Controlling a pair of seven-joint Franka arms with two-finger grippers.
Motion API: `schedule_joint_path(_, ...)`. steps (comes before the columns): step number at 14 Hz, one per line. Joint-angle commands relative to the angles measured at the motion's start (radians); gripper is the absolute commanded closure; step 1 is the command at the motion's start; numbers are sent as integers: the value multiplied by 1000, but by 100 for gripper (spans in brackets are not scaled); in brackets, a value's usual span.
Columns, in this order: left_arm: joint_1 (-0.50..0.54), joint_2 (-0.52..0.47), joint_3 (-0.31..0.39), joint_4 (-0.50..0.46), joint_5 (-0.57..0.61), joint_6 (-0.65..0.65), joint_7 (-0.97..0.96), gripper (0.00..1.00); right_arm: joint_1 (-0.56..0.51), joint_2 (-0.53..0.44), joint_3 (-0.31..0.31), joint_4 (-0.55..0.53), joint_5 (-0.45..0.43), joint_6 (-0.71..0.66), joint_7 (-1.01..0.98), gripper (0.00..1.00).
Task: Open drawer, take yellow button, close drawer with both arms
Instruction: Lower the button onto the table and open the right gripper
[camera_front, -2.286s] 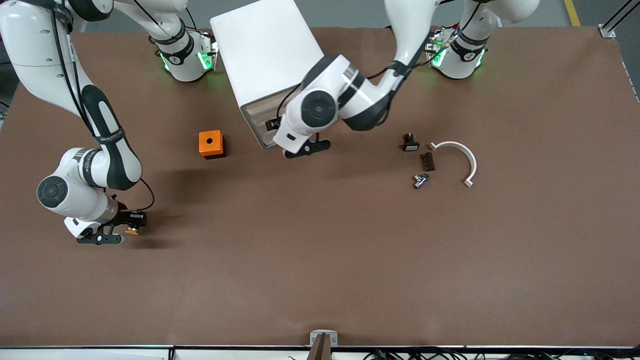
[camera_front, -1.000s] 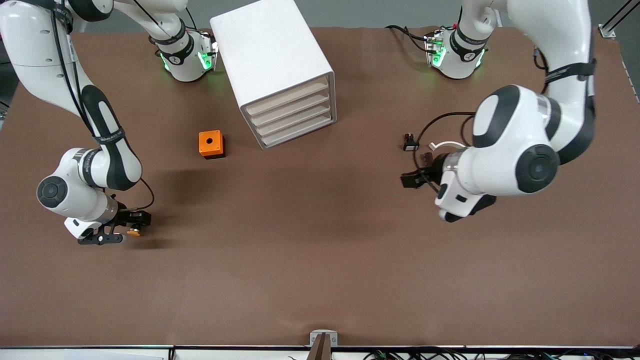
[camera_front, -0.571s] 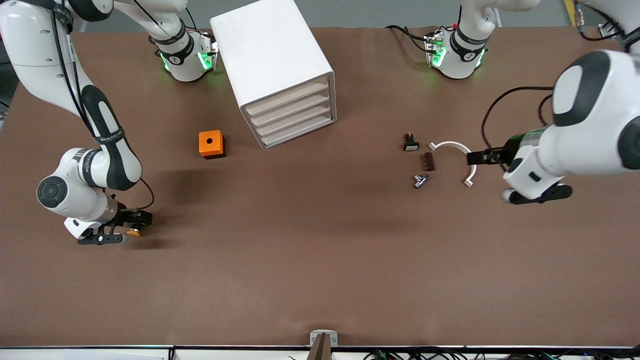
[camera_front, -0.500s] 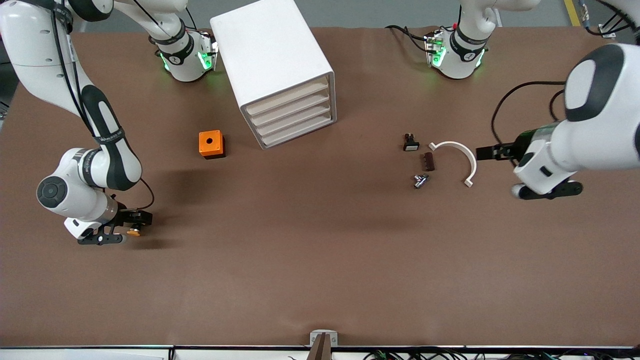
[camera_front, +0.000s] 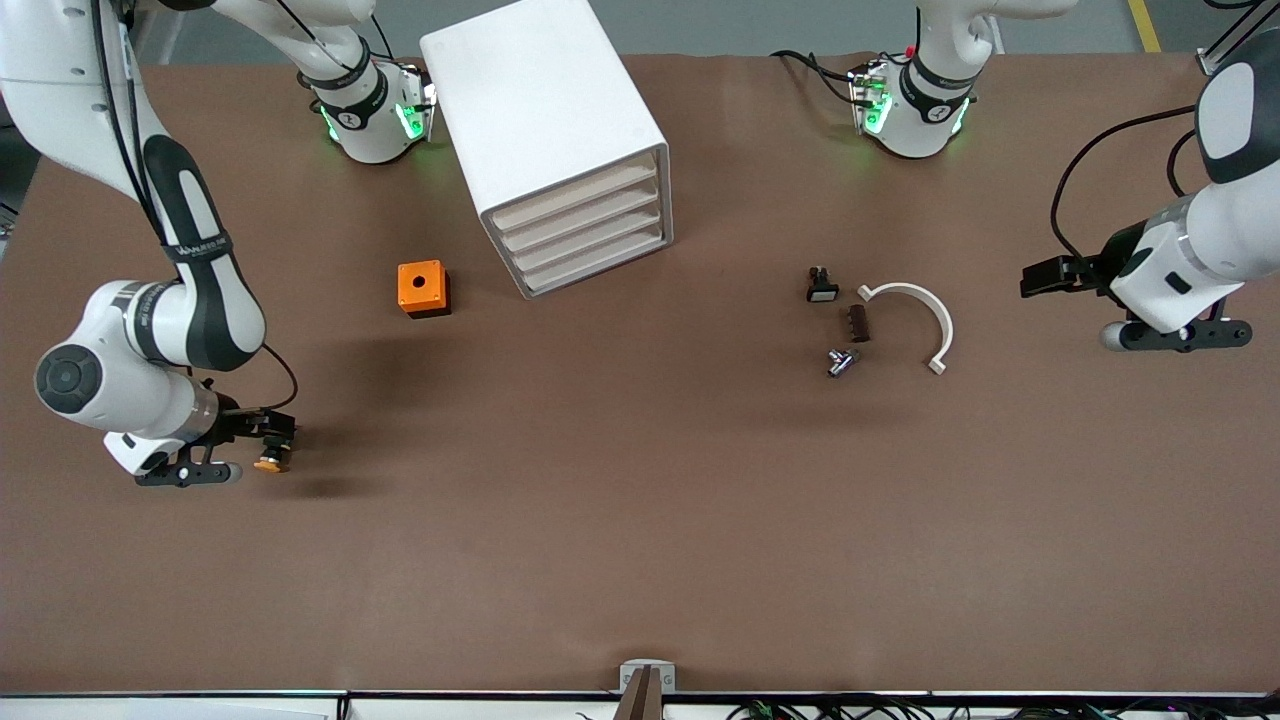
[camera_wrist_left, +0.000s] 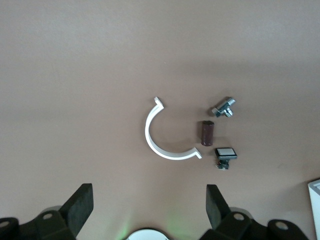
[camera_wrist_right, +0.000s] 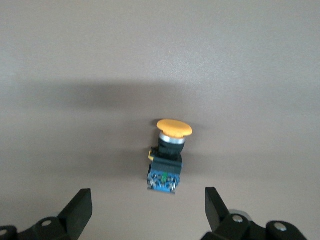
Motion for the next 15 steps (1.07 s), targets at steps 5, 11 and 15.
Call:
schedule_joint_path(5,134,-59,-112,-130,19,164,43,1,32,-93,-1,118,5,-291,65,0)
schedule_joint_path(11,129,-55,-114,17,19,149,37,1,34,-178,-1,204,5,-498,65,0)
schedule_joint_path(15,123,-52,-115,160,19,0,27,1,32,-234,-1,227,6,-555,67,0)
